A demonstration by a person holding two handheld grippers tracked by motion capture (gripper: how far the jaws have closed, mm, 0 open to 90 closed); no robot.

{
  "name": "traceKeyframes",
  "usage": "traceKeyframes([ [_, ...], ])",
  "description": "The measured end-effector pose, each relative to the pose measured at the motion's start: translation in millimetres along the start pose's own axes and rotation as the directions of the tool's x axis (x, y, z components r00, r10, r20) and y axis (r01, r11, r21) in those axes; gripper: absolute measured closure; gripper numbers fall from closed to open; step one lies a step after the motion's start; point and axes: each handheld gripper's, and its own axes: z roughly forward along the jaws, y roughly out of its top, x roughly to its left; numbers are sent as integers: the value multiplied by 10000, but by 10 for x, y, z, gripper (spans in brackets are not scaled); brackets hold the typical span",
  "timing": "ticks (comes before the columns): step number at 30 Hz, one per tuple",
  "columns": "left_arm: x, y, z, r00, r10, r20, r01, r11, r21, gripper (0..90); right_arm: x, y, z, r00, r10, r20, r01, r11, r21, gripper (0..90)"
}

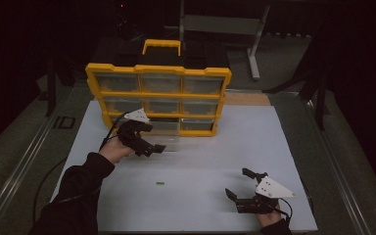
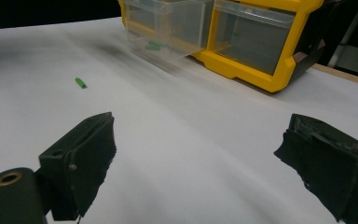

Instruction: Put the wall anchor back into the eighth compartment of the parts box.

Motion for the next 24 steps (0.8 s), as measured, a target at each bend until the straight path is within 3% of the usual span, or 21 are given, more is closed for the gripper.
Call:
traceKeyframes([
  [11, -185, -101, -25, 9988, 457, 179, -456, 9989, -53, 3, 4, 3, 0, 10000, -21, -12, 21, 10000, -4, 90],
  [17, -262, -181, -30, 9970, 595, 490, -588, 9982, -149, 3, 4, 4, -1, 10000, -26, 11, 26, 10000, -10, 90],
  [24, -359, -311, -6, 9950, 790, 615, -794, 9968, 40, 3, 4, 4, -1, 10000, -24, 10, 24, 10000, -25, 90],
])
